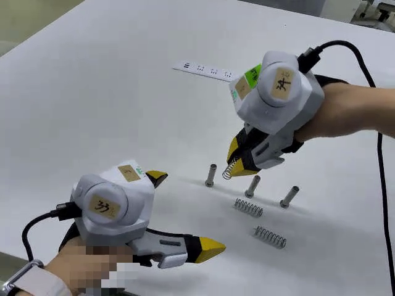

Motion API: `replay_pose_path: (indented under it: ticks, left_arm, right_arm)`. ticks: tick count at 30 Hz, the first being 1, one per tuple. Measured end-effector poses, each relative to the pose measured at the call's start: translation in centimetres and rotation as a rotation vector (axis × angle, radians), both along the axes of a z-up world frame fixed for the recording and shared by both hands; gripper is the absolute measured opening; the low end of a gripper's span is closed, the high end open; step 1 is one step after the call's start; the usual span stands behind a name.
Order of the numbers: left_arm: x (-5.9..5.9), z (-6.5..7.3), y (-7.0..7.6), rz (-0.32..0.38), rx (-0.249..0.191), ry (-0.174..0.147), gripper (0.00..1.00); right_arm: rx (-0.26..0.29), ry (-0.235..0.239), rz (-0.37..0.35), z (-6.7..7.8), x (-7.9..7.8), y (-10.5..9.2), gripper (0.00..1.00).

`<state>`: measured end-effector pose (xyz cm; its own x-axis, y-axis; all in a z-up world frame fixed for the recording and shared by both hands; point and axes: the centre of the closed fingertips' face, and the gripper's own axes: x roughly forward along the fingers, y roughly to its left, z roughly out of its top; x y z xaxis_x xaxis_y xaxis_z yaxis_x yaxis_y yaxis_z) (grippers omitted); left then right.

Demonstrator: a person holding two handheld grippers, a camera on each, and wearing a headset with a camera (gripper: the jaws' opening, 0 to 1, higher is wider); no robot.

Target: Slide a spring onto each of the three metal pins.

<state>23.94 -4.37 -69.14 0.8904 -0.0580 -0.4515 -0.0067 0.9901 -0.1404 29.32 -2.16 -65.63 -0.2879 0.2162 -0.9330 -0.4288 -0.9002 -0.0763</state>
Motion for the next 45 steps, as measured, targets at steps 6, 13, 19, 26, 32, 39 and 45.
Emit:
replay_pose_path:
  ticks: [6, 13, 19, 26, 32, 39, 45]
  left_arm:
    - [0.0, -0.1, 0.2, 0.003, -0.003, 0.000, 1.00]
    - [-0.1, -0.1, 0.4, 0.012, -0.007, -0.002, 1.00]
    - [0.0, -0.2, 0.3, 0.004, -0.003, 0.003, 1.00]
    - [-0.1, -0.3, 0.3, 0.005, -0.006, 0.009, 1.00]
    - [-0.1, -0.4, 0.3, 0.002, -0.004, 0.012, 1.00]
    - [-0.1, -0.5, 0.1, -0.004, -0.009, 0.016, 1.00]
    - [0.0, -0.7, 0.1, -0.009, -0.012, 0.023, 1.00]
  right_arm:
    - [-0.009, -0.038, 0.031, -0.7, 0.6, 1.6, 0.12]
    - [-0.016, -0.075, 0.057, -1.3, 1.0, 2.5, 0.12]
    - [-0.024, -0.087, 0.076, -1.3, 0.6, 2.8, 0.12]
    - [-0.040, -0.102, 0.095, -1.8, 0.4, 2.9, 0.12]
    - [-0.048, -0.105, 0.104, -2.0, 0.2, 2.8, 0.12]
    - [-0.060, -0.119, 0.116, -2.5, 0.2, 2.9, 0.12]
    - [-0.070, -0.128, 0.124, -2.8, 0.1, 2.8, 0.12]
